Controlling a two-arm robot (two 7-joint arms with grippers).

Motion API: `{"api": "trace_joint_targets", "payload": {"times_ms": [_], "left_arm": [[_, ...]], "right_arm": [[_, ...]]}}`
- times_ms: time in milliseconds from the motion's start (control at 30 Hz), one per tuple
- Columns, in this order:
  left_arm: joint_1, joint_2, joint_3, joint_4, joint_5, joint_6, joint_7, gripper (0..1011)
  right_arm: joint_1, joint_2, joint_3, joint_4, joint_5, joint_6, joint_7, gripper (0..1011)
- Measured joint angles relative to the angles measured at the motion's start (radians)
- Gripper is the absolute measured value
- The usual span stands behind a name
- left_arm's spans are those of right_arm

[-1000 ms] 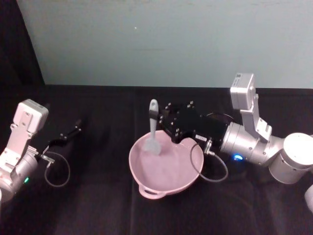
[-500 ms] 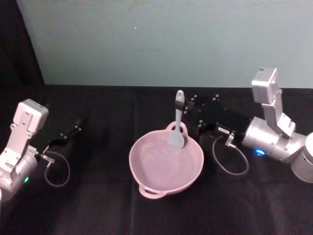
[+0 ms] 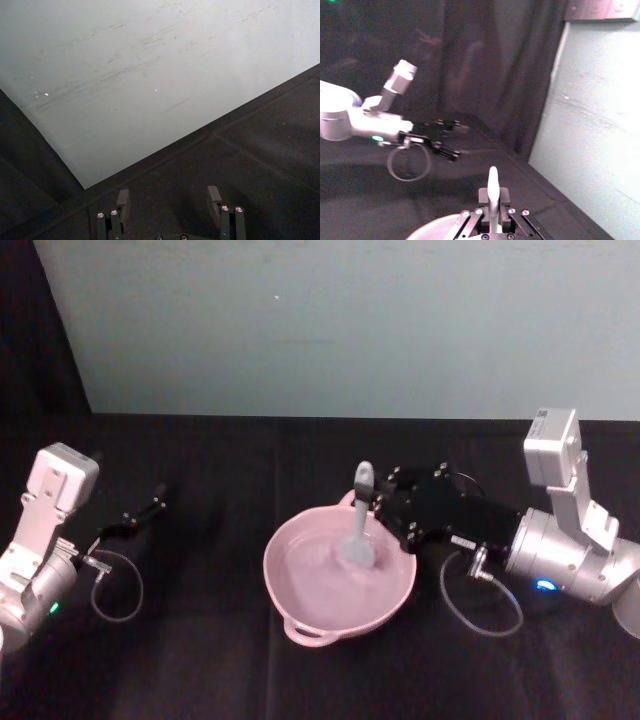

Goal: Use the one hand to pick up the spoon and stir the clear water in the bowl.

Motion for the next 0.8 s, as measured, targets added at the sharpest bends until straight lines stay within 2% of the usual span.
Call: {"api": "trace_joint_targets", "payload": {"times_ms": [133, 367, 533, 800], "left_arm": [[0.0, 0.0, 0.0, 0.0, 0.0, 0.0, 0.0, 1005], [0.0, 0.0, 0.0, 0.0, 0.0, 0.0, 0.0, 1005], [0.0, 0.0, 0.0, 0.0, 0.0, 0.0, 0.0, 1005], [0.0, 0.0, 0.0, 0.0, 0.0, 0.0, 0.0, 1005]], "right_arm": [[-0.012, -0.006, -0.018, -0.018, 0.009, 0.0, 0.015, 123], [-0.005, -0.042, -0.058, -0.013, 0.016, -0.005, 0.035, 123], [0.023, -0.079, -0.084, 0.023, 0.017, -0.014, 0.044, 123], [0.076, -0.129, -0.09, 0.118, 0.019, -0.042, 0.042, 123]]}}
